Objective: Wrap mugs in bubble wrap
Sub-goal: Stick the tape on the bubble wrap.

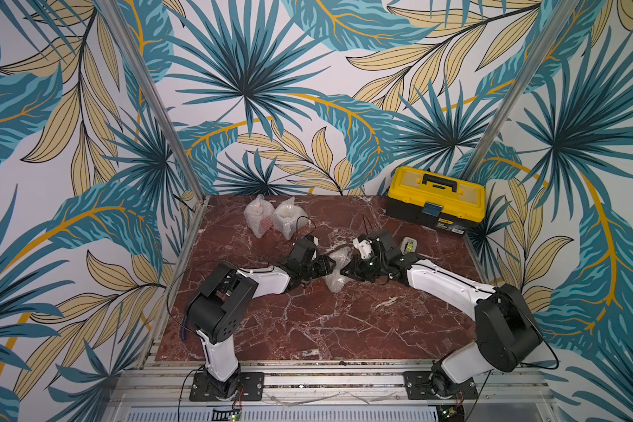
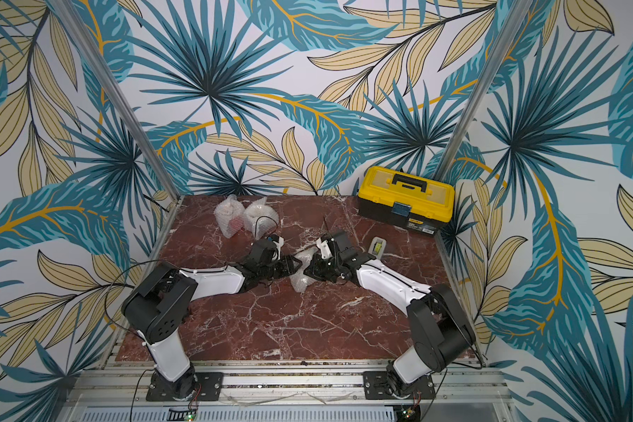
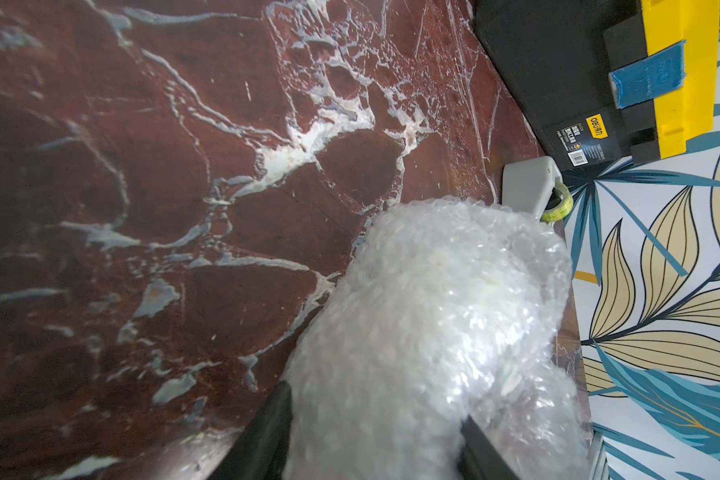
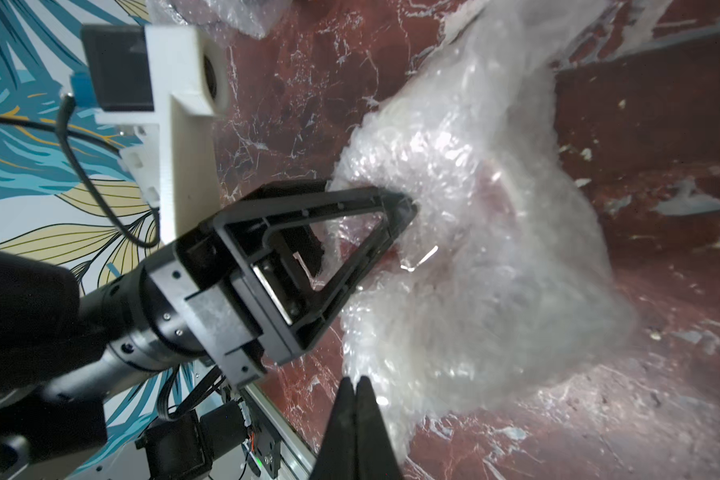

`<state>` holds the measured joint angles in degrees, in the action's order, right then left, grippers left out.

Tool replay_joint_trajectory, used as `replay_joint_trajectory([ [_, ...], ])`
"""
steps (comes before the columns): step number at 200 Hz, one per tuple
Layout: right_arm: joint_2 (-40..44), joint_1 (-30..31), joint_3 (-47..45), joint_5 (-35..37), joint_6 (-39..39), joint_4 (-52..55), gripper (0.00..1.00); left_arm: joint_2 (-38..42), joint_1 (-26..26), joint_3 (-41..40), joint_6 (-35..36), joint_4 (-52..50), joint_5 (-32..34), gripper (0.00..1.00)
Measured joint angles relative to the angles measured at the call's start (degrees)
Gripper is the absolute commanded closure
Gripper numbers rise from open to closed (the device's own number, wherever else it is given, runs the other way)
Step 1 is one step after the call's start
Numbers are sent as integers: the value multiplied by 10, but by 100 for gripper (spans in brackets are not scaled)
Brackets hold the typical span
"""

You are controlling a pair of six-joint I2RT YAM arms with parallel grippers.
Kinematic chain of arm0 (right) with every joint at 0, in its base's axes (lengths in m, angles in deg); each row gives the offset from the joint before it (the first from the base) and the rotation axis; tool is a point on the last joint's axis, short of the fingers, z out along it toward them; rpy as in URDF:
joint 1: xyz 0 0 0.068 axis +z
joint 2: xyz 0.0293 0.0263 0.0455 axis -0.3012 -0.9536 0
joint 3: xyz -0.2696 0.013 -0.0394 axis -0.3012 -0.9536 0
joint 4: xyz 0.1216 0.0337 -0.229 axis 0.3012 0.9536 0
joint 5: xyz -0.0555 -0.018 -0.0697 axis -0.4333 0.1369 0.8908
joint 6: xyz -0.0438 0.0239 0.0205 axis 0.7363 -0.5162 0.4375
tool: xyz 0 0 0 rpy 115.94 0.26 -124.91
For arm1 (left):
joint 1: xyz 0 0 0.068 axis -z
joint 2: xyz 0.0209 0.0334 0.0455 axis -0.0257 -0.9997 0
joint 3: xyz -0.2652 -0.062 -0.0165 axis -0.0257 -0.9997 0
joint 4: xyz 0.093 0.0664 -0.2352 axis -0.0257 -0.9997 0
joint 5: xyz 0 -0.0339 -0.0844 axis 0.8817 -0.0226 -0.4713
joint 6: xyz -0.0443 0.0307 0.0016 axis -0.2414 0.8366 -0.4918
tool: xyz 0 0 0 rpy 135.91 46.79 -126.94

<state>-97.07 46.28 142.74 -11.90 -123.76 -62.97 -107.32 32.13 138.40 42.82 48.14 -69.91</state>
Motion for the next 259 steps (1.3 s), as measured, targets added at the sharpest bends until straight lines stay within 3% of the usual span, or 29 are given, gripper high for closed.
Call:
replay_joint_trajectory([
  [68, -1, 0, -51, -27, 0, -40, 100, 0, 0, 0, 0, 0, -1, 47],
  [141, -92, 1, -28, 12, 7, -23, 100, -1, 0, 0, 0, 0, -2, 47],
  [175, -96, 1, -18, 20, 9, -12, 100, -1, 0, 1, -1, 0, 0, 47],
  [241, 46, -2, -12, 130, 45, 73, 100, -1, 0, 2, -1, 0, 0, 47],
  [259, 75, -3, -12, 123, 54, 68, 100, -1, 0, 2, -1, 0, 0, 47],
])
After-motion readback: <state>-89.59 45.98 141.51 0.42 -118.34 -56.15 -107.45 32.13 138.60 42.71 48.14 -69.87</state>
